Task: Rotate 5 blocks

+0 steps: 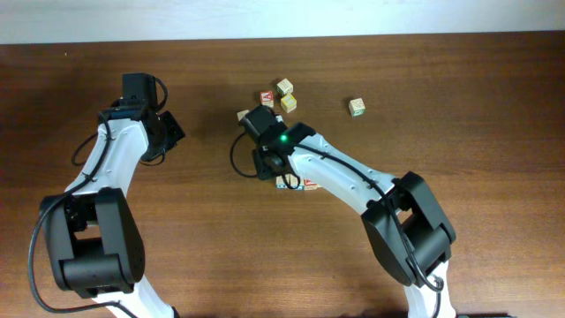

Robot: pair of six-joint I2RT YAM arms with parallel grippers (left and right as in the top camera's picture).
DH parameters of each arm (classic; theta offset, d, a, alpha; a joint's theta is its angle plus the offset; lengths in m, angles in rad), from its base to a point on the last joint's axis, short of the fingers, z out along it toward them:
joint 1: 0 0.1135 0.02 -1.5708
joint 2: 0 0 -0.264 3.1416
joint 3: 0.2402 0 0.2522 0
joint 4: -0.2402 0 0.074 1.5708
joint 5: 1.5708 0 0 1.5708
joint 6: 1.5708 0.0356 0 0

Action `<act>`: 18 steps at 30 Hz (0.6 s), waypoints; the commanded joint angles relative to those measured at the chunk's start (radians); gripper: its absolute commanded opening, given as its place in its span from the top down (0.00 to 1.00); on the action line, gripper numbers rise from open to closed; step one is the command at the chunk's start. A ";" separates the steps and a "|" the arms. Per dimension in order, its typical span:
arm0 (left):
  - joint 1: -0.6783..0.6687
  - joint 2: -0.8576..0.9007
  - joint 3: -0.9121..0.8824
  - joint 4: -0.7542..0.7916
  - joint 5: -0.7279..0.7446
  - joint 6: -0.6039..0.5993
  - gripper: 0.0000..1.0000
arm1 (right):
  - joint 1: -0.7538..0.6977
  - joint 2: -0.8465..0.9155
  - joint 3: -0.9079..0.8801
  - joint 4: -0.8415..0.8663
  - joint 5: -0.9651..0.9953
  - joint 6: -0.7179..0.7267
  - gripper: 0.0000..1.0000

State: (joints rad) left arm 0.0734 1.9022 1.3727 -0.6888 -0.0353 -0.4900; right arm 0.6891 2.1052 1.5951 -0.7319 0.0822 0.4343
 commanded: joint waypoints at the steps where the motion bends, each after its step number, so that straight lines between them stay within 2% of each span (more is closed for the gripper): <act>1: 0.002 0.016 0.019 -0.001 -0.013 0.013 1.00 | -0.009 0.018 0.013 -0.001 0.000 -0.028 0.96; 18: 0.000 0.016 0.019 -0.005 -0.014 0.013 1.00 | -0.009 0.025 0.013 -0.064 -0.052 -0.035 0.96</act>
State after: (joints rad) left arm 0.0734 1.9022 1.3727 -0.6914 -0.0357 -0.4900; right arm 0.6819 2.1143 1.5951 -0.7887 0.0387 0.4072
